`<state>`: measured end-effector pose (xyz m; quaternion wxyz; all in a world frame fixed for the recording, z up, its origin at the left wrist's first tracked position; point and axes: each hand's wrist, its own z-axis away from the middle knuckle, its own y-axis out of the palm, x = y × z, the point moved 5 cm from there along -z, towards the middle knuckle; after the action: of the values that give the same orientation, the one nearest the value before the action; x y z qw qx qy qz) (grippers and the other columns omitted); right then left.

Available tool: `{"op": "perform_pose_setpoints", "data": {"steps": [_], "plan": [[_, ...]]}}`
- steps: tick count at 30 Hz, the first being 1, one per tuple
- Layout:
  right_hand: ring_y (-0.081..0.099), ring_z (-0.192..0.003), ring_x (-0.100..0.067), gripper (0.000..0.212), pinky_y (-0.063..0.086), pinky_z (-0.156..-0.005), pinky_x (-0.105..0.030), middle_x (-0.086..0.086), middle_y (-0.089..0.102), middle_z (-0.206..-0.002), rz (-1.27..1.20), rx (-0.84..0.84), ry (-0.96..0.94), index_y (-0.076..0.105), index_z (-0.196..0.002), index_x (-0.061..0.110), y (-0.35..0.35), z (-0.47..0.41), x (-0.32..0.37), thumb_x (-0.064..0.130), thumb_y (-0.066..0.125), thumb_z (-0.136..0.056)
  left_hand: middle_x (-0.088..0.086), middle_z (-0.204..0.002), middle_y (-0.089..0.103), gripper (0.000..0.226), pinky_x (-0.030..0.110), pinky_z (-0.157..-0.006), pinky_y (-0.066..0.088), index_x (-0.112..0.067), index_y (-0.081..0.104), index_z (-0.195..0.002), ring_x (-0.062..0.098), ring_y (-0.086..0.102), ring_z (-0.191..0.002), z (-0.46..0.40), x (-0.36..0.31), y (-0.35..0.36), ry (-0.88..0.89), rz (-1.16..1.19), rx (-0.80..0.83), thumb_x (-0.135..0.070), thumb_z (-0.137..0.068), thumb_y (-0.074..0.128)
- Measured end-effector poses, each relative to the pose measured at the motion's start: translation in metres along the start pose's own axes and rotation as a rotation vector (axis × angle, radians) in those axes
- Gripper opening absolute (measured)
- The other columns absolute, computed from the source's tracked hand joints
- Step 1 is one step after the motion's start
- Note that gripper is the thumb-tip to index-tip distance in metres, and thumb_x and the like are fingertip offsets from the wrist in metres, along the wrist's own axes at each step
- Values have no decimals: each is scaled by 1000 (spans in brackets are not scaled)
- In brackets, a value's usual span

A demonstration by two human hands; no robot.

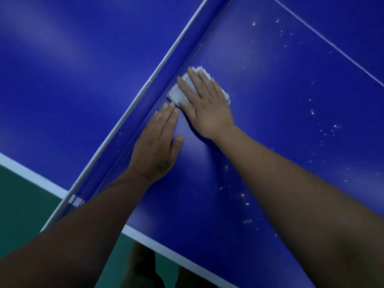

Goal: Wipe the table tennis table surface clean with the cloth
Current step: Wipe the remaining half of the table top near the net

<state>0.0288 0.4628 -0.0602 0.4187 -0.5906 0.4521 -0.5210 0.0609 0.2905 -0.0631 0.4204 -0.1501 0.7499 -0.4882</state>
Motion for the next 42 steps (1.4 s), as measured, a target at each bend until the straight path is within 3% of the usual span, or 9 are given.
{"op": "perform_pose_setpoints", "data": {"steps": [3, 11, 16, 21, 25, 29, 35, 38, 42], "plan": [[34, -158, -34, 54, 25, -129, -51, -11, 39, -170, 40, -59, 46, 48, -160, 22, -7, -43, -48, 45, 42, -112, 20, -169, 33, 62, 43, -132, 22, 4, 35, -161, 32, 30, -159, -35, -2, 11, -25, 14, -30, -38, -115, 37], [19, -164, -31, 59, 13, -131, -54, -8, 23, -176, 10, 98, 192, 39, -165, 19, -22, -42, -101, 44, 33, -111, 24, -167, 36, 61, 50, -130, 26, 7, 37, -159, 36, 34, -157, -117, -11, 42, 42, -81, 16, -35, -114, 39], [20, -163, -31, 67, 10, -133, -55, -9, 27, -175, 9, 115, 97, 37, -166, 15, -16, -44, -84, 53, 31, -111, 18, -172, 27, 67, 47, -132, 20, 4, 27, -163, 30, 22, -162, -115, -12, 45, 11, -120, 69, -42, -115, 34], [19, -163, -34, 71, 7, -133, -53, -11, 24, -175, 103, 166, 42, 30, -167, 10, -17, -129, -132, 51, 22, -110, 17, -172, 29, 63, 53, -130, 26, 4, 34, -161, 32, 23, -162, -117, -11, 44, -7, -113, 53, -34, -113, 46], [12, -164, -35, 69, 6, -132, -50, -14, 13, -178, 132, 204, 191, 20, -170, 14, -33, -179, -206, 52, 23, -112, 12, -174, 26, 63, 52, -130, 24, 1, 32, -163, 28, 19, -163, -118, -11, 46, -23, -115, 99, -33, -112, 45], [9, -164, -36, 68, 5, -133, -47, -17, 8, -178, 40, 133, 404, 21, -170, 19, -49, -153, -264, 52, 19, -111, 11, -174, 25, 63, 52, -131, 23, 1, 31, -163, 27, 17, -163, -119, -12, 46, -30, -102, 108, -33, -111, 44], [17, -164, -33, 58, 11, -133, -46, -15, 22, -176, 50, 24, 455, 33, -167, 19, -46, -59, -229, 42, 32, -114, 12, -173, 27, 62, 50, -131, 23, 1, 33, -162, 27, 19, -163, -119, -12, 46, -19, -81, 79, -33, -112, 44], [19, -163, -34, 56, 15, -133, -49, -16, 24, -175, 44, -1, 347, 37, -166, 16, -42, -7, -177, 36, 38, -114, 13, -173, 28, 61, 51, -131, 23, 2, 33, -162, 28, 19, -163, -119, -12, 46, -10, -75, 74, -32, -113, 43], [11, -165, -30, 60, 10, -134, -48, -13, 17, -177, 13, 133, 147, 29, -168, 17, -35, 42, -124, 43, 37, -115, 17, -172, 28, 58, 52, -131, 22, 4, 31, -162, 32, 21, -162, -120, -13, 49, 36, -165, 86, -28, -114, 38]]}}
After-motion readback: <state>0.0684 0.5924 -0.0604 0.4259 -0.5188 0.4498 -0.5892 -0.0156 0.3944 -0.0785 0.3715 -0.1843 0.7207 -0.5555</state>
